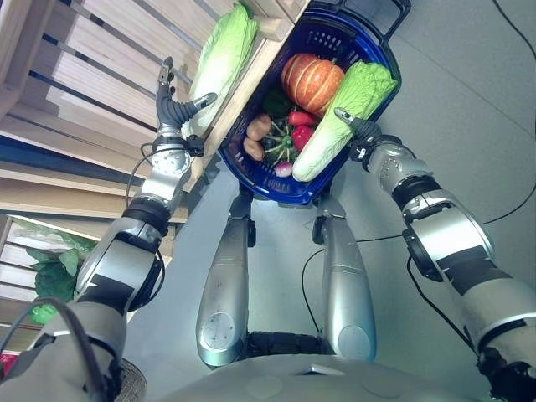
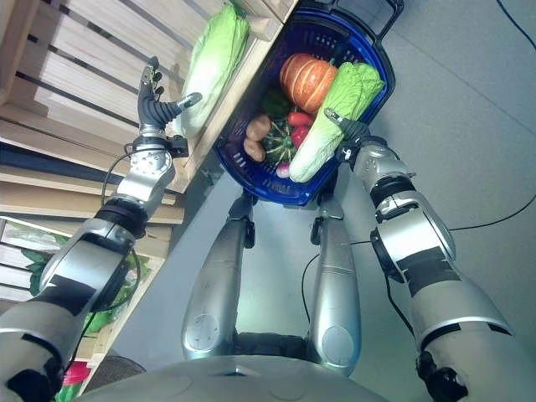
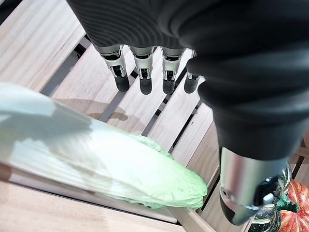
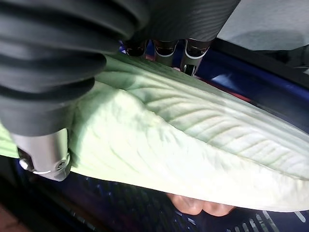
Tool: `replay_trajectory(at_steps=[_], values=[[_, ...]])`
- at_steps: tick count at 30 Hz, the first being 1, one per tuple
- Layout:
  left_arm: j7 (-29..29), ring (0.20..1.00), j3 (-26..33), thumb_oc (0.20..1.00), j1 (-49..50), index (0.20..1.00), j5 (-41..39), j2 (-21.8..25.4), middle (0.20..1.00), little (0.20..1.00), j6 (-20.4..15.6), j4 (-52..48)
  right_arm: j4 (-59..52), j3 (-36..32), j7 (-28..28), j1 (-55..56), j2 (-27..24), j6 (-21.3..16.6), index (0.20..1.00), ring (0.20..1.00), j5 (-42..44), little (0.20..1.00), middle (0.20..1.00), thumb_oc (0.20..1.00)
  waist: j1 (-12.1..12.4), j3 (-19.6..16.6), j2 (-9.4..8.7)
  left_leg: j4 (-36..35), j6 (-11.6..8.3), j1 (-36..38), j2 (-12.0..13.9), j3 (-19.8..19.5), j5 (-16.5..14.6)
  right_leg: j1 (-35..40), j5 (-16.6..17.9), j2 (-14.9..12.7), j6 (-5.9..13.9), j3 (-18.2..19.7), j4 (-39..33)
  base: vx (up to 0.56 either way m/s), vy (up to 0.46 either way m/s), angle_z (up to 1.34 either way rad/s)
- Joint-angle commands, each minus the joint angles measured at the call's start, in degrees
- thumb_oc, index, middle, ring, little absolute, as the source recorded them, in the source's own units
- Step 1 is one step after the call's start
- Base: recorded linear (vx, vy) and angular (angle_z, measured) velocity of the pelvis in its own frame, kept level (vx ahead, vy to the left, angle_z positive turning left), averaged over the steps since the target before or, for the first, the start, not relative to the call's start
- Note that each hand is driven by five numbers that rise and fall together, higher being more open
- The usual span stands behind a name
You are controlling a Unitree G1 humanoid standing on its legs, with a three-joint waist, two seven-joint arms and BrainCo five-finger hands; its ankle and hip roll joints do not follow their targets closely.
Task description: Pick up fruits and vegetables into the basket
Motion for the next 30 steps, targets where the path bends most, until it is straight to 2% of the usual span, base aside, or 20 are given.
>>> replay_trajectory(at_steps=[1,4,6,7,8,9,10,23,30], values=[[2.26,1.000,0.94,1.000,-0.39,1.000,-1.23,-2.95,1.000,1.000,-3.73,-2.20,1.29,-0.62,-0.68,-2.44,-1.62,0.00,0.200,0.200,-0.02,0.200,0.200,0.200,0.20,-2.30,5.73,3.30,1.63,-2.84,-4.55,-0.83,-3.46,1.02,-5.77,2.53,1.19,-4.08,3.36,0.00,0.000,0.00],[2.50,1.000,0.83,1.000,-0.14,1.000,-1.24,-3.17,1.000,1.000,-4.03,-2.60,1.85,-0.64,-1.63,-2.71,-1.74,1.10,0.200,0.200,-0.16,0.200,0.200,0.200,0.21,-2.30,6.04,3.15,1.64,-3.07,-4.61,-0.84,-3.26,0.60,-5.70,2.61,1.17,-3.92,3.42,0.00,0.010,0.00],[3.02,1.000,0.79,1.000,0.06,1.000,-1.05,-3.57,1.000,1.000,-4.15,-3.07,2.31,-0.69,-2.06,-2.67,-1.96,1.58,0.357,0.357,-0.42,0.357,0.357,0.357,0.16,-2.30,6.29,2.97,1.63,-3.20,-4.56,-0.75,-3.12,0.32,-5.68,2.66,1.17,-3.80,3.48,0.00,0.036,0.00],[3.26,1.000,0.75,1.000,0.10,1.000,-1.07,-3.67,1.000,1.000,-4.16,-3.30,2.48,-0.79,-2.24,-2.61,-2.05,1.76,0.492,0.492,-0.51,0.492,0.492,0.492,0.15,-2.30,6.37,3.00,1.62,-3.34,-4.54,-0.72,-3.10,0.14,-5.71,2.66,1.18,-3.75,3.60,0.00,0.000,0.00],[3.29,1.000,0.78,1.000,0.14,1.000,-1.05,-3.69,1.000,1.000,-4.24,-3.48,2.63,-0.91,-2.43,-2.61,-2.17,1.93,0.736,0.736,-0.54,0.736,0.736,0.736,0.17,-2.30,6.46,3.10,1.64,-3.52,-4.53,-0.69,-3.07,-0.03,-5.72,2.63,1.19,-3.75,3.70,0.00,0.000,0.00],[3.17,1.000,0.87,1.000,0.17,1.000,-1.11,-3.60,1.000,1.000,-4.39,-3.50,2.80,-1.07,-2.45,-2.61,-2.30,2.04,0.837,0.837,-0.71,0.837,0.837,0.837,0.19,-2.30,6.53,3.10,1.64,-3.65,-4.52,-0.68,-3.00,-0.19,-5.70,2.63,1.22,-3.75,3.79,0.00,0.000,0.00],[3.28,1.000,0.79,1.000,0.20,1.000,-1.10,-3.71,1.000,1.000,-4.49,-3.54,2.92,-1.15,-2.58,-2.74,-2.40,2.34,1.000,1.000,-0.79,1.000,1.000,1.000,0.19,-2.30,6.60,3.09,1.66,-3.69,-4.55,-0.70,-2.97,-0.27,-5.70,2.65,1.21,-3.71,3.82,0.00,0.000,0.00],[4.73,1.000,0.68,1.000,0.52,1.000,0.56,-4.08,1.000,1.000,-4.46,-4.19,4.08,-1.69,-4.32,-3.06,-2.61,3.33,1.000,1.000,-1.11,1.000,1.000,1.000,0.20,-2.30,6.75,2.68,1.56,-3.81,-4.40,-0.72,-2.60,-0.41,-5.35,2.79,1.31,-3.60,3.45,0.00,0.000,0.00],[7.33,1.000,0.20,1.000,0.14,1.000,4.37,-3.48,1.000,1.000,-1.85,-3.88,4.12,-1.48,-4.64,-3.31,-2.85,2.90,1.000,1.000,-0.97,1.000,1.000,1.000,0.05,-2.30,6.60,2.25,1.52,-3.40,-4.22,-0.57,-2.48,0.04,-5.25,3.03,1.26,-3.48,3.03,0.00,0.000,0.00]])
